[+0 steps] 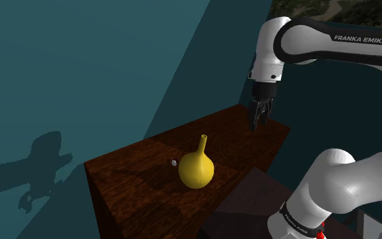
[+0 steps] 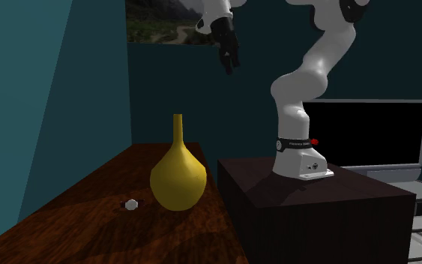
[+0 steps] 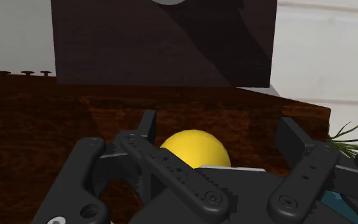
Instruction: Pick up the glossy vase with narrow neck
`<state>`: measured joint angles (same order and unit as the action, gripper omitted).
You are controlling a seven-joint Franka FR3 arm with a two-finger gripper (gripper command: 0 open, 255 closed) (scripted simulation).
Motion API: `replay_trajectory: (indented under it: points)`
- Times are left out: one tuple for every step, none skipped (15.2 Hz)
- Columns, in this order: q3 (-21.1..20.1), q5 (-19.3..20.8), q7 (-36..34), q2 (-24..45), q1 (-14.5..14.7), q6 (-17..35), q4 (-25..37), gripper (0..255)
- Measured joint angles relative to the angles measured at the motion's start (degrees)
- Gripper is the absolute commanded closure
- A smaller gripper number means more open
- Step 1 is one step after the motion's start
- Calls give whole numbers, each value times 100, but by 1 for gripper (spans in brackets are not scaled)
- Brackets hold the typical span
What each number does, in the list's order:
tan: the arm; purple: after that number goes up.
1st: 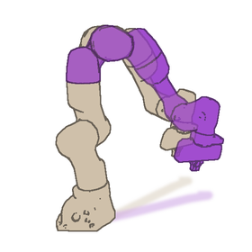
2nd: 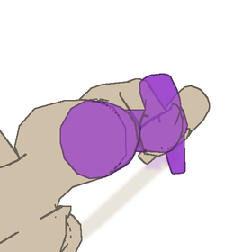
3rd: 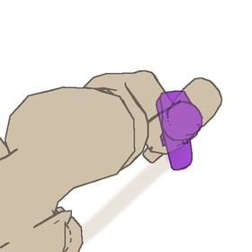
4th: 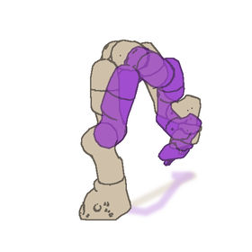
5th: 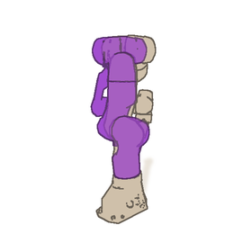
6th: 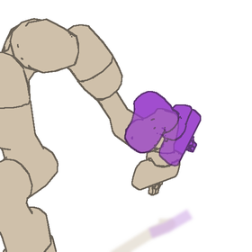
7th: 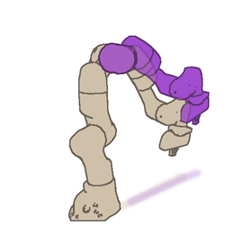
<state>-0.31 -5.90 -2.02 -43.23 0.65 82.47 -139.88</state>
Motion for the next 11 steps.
replay_trajectory:
  points:
    - [0, 0, 0, 0, 0, 0, 0, 0]
    - [-15, 5, 12, 73, 6, 114, -15, 0]
    - [-57, -5, 7, 150, 25, 296, -67, 0]
    - [-73, 16, 35, 287, 30, 493, -66, 0]
    - [-99, 29, 56, 423, 40, 710, -80, 0]
    - [-126, 43, 78, 491, 50, 947, -181, 0]
    - [-159, 54, 86, 587, 62, 1145, -206, 0]
    - [-198, 63, 88, 771, 76, 1361, -166, 0]
    - [-237, 74, 96, 954, 88, 1644, -204, 0]
    - [-289, 74, 80, 1092, 109, 1879, -217, 0]
    - [-297, 115, 115, 1269, 99, 2093, -180, 0]
